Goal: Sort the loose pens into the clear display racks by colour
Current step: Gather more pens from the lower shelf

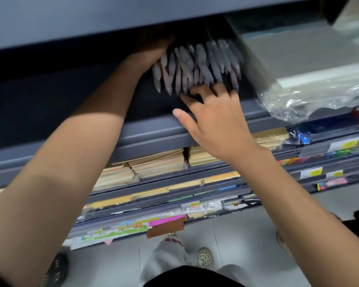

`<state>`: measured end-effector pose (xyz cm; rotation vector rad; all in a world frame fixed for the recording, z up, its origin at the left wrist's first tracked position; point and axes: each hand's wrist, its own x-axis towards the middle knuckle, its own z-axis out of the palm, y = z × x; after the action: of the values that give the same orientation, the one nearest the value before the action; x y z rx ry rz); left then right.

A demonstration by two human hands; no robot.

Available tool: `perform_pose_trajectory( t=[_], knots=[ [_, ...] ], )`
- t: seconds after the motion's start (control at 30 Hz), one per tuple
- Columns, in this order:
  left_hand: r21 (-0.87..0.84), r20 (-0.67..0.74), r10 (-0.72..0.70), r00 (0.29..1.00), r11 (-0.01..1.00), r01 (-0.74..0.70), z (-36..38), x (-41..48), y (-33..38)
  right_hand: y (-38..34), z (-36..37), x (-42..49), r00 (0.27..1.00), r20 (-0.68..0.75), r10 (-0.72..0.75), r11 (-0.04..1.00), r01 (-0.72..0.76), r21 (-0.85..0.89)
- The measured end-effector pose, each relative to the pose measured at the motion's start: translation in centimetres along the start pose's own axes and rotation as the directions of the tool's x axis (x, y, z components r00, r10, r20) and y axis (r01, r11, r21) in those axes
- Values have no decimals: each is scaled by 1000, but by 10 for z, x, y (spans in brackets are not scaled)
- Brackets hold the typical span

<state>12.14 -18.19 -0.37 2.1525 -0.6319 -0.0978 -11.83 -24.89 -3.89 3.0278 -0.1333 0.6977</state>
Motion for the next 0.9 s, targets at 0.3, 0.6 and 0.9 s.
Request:
perform_pose_trajectory(
  t=[0.3,0.6,0.9],
  knots=[
    [67,72,-50,996,997,45,1,2,1,3,-1,-5,996,-37,-78,990,82,115],
    [84,130,16,991,996,-27,0,6,-4,-6,-2,12,996,31,-87,990,82,117],
    [87,79,48,996,995,-55,1,12,-8,-7,-1,7,997,-17,-78,977,80,198]
  ],
)
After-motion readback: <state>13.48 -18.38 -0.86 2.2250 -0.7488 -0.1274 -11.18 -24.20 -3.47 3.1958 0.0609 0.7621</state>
